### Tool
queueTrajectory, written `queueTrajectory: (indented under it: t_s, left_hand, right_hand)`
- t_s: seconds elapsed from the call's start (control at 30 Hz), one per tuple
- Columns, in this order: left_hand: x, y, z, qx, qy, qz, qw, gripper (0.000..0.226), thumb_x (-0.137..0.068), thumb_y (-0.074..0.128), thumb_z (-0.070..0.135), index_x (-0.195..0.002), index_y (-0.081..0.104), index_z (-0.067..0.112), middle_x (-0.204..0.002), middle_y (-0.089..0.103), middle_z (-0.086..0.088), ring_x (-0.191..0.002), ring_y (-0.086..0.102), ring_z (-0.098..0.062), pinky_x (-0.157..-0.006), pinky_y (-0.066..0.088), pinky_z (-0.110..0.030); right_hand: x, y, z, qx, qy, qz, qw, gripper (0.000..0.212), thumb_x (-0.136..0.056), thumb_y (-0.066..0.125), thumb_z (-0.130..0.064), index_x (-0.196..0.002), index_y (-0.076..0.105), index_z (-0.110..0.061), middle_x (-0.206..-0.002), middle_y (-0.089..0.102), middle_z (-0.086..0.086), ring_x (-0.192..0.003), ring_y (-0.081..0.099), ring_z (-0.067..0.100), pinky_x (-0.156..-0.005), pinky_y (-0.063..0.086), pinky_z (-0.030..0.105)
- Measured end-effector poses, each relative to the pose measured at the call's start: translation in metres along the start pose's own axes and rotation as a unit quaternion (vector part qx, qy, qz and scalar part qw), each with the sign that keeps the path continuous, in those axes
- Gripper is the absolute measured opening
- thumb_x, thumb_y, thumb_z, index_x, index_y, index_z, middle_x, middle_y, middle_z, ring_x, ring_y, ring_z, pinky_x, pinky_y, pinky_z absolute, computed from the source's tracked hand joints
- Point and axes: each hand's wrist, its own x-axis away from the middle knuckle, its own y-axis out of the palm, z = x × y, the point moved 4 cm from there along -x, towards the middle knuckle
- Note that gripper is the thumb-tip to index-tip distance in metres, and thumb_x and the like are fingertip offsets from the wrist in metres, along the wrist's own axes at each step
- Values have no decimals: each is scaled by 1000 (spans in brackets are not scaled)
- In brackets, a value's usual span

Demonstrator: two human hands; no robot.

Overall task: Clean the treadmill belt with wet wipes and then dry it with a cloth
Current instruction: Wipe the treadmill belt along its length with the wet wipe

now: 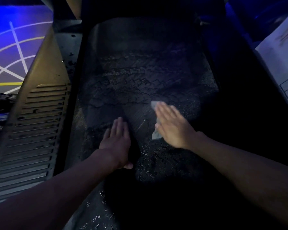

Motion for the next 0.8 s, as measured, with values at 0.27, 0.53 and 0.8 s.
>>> queueTrajectory:
  t_s: [0.27,0.53,0.8]
  left_hand:
    - [-8,-11,19,35,24,-47,998,146,-64,83,56,-148,-29,11,-149,-39,-24,-141,-30,-40,-120,-1,-52]
    - [-9,-5,41,38,-10,-13,999,139,-69,77,61,-146,-33,24,-146,-39,-31,-138,-31,-49,-113,1,-67]
    - [-16,-11,66,-18,67,-20,997,132,-77,77,42,-147,-31,11,-149,-38,-25,-141,-32,-38,-119,-1,-56]
  right_hand:
    - [12,0,-3,-3,-80,-11,997,69,-102,3,-43,-155,14,-1,-164,8,13,-153,2,25,-124,10,48]
    - [23,-1,16,18,-86,-15,996,68,-102,11,-44,-157,9,-5,-165,2,11,-153,-4,20,-125,3,42]
    - [34,-2,35,17,-78,-21,997,67,-102,12,-43,-157,8,-5,-165,1,11,-153,-7,21,-124,-2,40]
